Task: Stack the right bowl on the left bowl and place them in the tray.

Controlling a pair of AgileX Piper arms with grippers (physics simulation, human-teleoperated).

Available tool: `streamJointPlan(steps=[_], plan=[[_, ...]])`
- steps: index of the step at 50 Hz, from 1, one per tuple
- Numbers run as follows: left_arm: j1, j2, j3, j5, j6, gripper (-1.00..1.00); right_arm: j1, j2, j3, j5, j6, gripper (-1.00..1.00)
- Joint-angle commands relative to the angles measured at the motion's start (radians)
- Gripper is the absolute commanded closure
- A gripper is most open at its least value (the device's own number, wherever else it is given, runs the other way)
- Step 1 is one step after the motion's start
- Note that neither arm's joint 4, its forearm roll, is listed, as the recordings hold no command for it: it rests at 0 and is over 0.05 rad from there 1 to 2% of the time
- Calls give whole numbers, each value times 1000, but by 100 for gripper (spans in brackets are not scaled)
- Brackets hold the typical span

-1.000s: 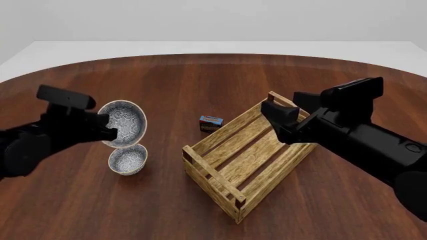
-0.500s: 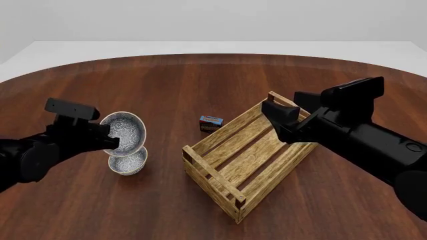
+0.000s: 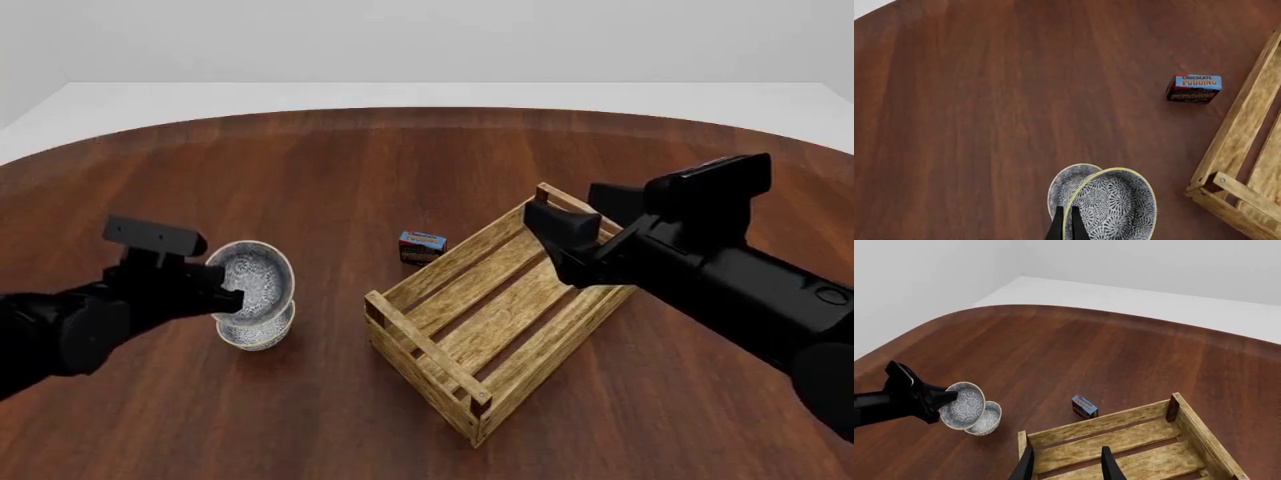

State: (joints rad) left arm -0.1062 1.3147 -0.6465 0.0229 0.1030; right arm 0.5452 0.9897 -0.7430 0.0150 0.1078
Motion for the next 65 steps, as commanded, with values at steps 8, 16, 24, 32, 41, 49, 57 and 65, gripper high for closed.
streamJointPlan(steps=[8, 16, 24, 32, 41, 49, 57, 65], plan=[[20, 57, 10, -51, 8, 100, 1, -5, 1, 3, 0, -100], [37, 104, -3, -78, 8, 100, 1, -4, 1, 2, -1, -100], [44, 162, -7, -114, 4, 100, 1, -5, 2, 2, -1, -100], [58, 202, -8, -143, 13, 100, 0, -7, 1, 3, 0, -100], [68, 253, -3, -188, 26, 100, -1, -11, 2, 4, 1, -100], [72, 293, -6, -209, 24, 100, -1, -12, 1, 6, 2, -100], [69, 282, -12, -187, 17, 100, 0, -11, 2, 4, 0, -100], [67, 284, -12, -189, 9, 100, 0, -11, 1, 4, -1, -100]])
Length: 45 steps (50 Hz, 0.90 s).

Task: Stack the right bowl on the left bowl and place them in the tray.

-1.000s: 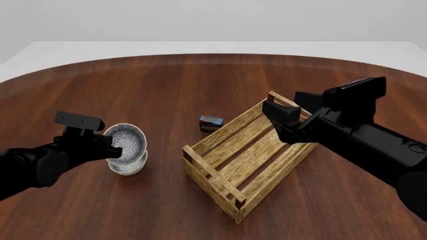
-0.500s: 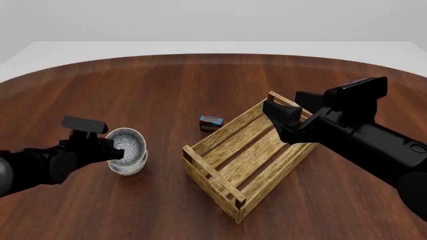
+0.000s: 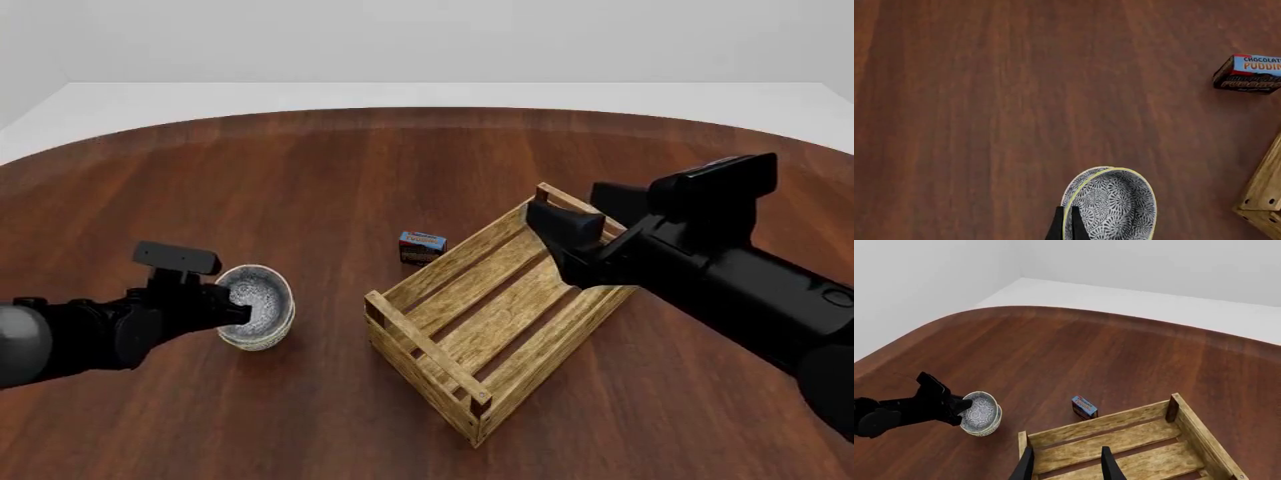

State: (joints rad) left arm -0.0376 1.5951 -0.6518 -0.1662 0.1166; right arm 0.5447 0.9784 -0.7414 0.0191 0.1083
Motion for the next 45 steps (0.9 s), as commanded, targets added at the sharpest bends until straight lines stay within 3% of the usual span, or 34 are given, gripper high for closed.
streamJointPlan(steps=[1, 4, 5, 16, 45], plan=[[0, 6, -5, -4, -1, 100, 0, 0, 0, 0, 0, -100], [-1, 10, -4, -8, -10, 100, 0, 1, 0, -1, 0, -100], [-1, 17, 4, -25, -7, -100, -1, 0, 0, 0, -1, -100], [-12, -14, 14, -15, -18, -100, 2, -3, -1, 3, -3, -100], [-74, -354, 36, 170, 12, -100, -3, 1, -1, 2, -7, -100]])
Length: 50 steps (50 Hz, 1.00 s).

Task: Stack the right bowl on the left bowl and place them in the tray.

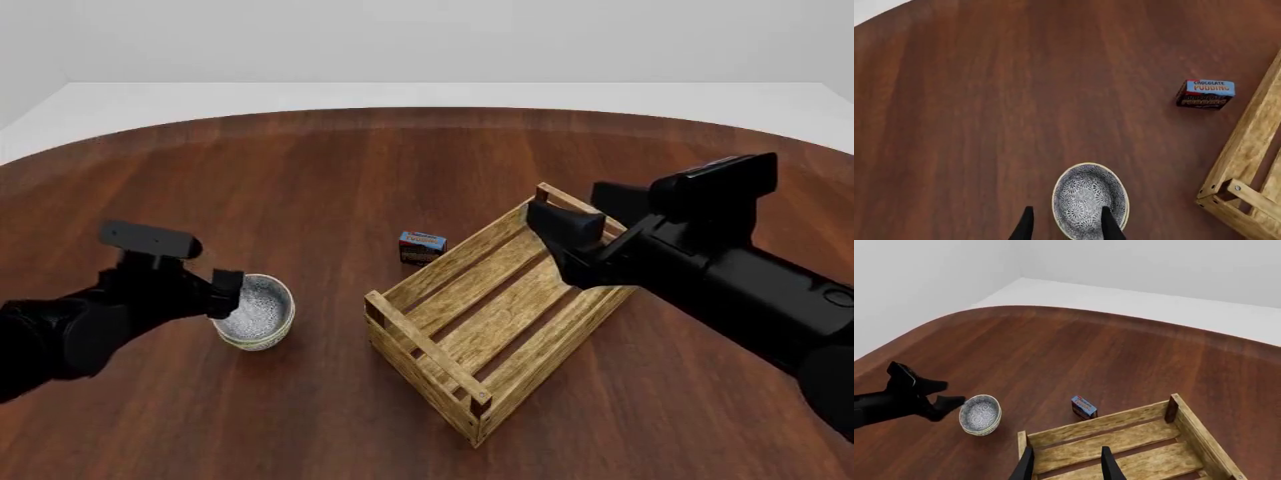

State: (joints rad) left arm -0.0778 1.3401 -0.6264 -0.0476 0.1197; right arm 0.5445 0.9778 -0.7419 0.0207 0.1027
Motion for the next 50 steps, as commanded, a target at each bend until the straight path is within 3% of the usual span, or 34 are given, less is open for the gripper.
streamJointPlan(steps=[1, 29, 50], plan=[[-39, -105, 13, 54, 10, -100, -3, 3, -1, 0, -1, -100], [-158, -144, 82, 58, 42, -100, -4, -8, -1, 6, 0, -100], [-187, -1, 118, -50, 62, -100, -6, -22, -2, 13, 3, -100]])
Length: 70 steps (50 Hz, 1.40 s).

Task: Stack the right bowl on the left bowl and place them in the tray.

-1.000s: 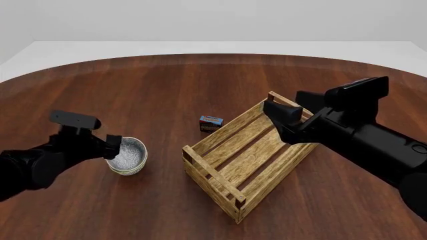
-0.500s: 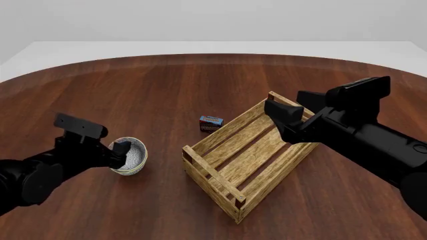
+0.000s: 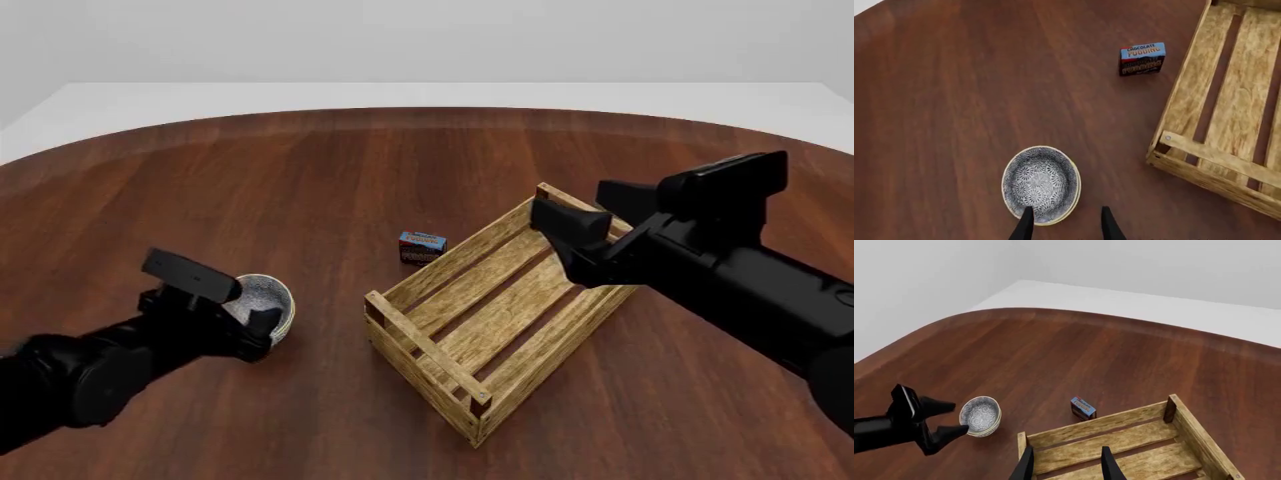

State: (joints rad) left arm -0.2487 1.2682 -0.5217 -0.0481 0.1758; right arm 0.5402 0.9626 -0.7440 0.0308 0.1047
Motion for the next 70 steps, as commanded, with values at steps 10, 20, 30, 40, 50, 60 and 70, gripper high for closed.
streamJointPlan(steps=[10, 20, 30, 40, 50, 60, 70], plan=[[-18, 146, 18, -110, 12, -100, -2, -7, 1, 2, 0, -100], [-16, 210, 17, -158, 12, -100, -1, -5, 1, 1, 0, -100], [-14, 279, 10, -200, 9, -100, -4, -1, 2, -2, 0, -100], [-11, 353, 5, -245, 4, -100, -4, 2, 1, -3, 0, -100], [-9, 398, 4, -276, 8, -100, -6, 2, 0, -3, 0, -100], [-7, 435, 8, -301, 14, 100, -3, 1, 0, -2, -1, -100], [-10, 396, 15, -282, 2, 100, -3, -4, 0, 2, 0, -100]])
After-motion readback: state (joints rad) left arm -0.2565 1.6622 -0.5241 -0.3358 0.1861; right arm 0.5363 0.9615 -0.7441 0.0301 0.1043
